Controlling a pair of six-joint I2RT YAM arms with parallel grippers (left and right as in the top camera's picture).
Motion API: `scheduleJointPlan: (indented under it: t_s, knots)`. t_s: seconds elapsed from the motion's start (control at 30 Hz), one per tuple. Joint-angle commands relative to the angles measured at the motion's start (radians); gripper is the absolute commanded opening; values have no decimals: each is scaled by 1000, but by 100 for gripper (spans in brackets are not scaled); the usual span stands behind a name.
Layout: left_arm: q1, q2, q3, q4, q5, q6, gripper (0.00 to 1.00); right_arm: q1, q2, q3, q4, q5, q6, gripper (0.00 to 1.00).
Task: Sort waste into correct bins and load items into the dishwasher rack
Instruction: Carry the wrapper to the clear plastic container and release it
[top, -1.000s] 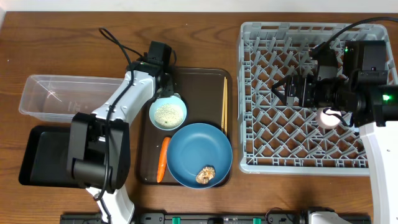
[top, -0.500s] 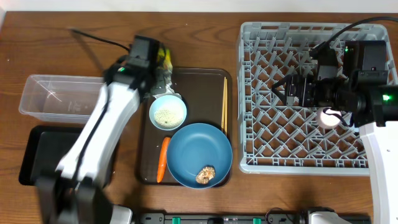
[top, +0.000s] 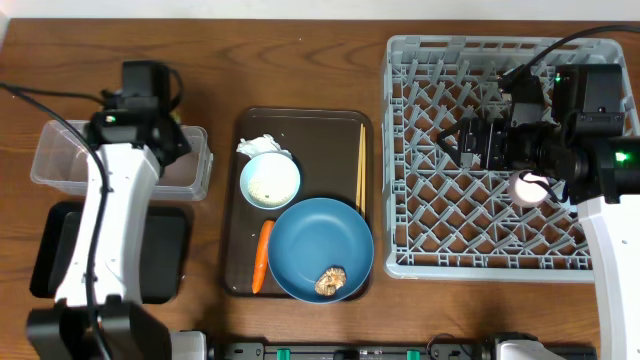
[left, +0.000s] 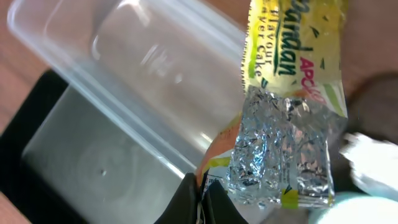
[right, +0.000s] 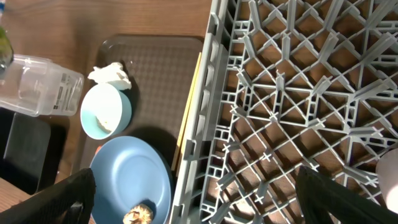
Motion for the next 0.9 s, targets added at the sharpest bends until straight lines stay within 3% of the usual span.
scheduleJointPlan:
  t_s: [0.0, 0.27, 0.3, 0.37, 0.4, 0.6, 0.67, 0.87]
  knots:
    - [32, 31, -10, -15, 31, -88, 6, 6, 1, 5, 5, -1, -12, 96]
    - [37, 58, -10, -64, 56, -228, 7, 6, 1, 5, 6, -1, -12, 96]
    - [37, 58, -10, -66, 56, -242, 12, 6, 1, 5, 6, -1, -12, 96]
    - [37, 58, -10, -61, 56, -256, 45, 6, 1, 5, 6, -1, -12, 97]
    - [37, 58, -9, -60, 56, -263, 54, 6, 1, 5, 6, -1, -12, 97]
    - [36, 55, 22, -62, 60, -264, 62, 6, 1, 5, -3, -1, -13, 97]
    - [32, 49, 42, -29, 93, -216, 62, 6, 1, 5, -2, -1, -13, 98]
    - [-41, 57, 44, 197, 254, 151, 62, 6, 1, 5, 1, -1, -13, 98]
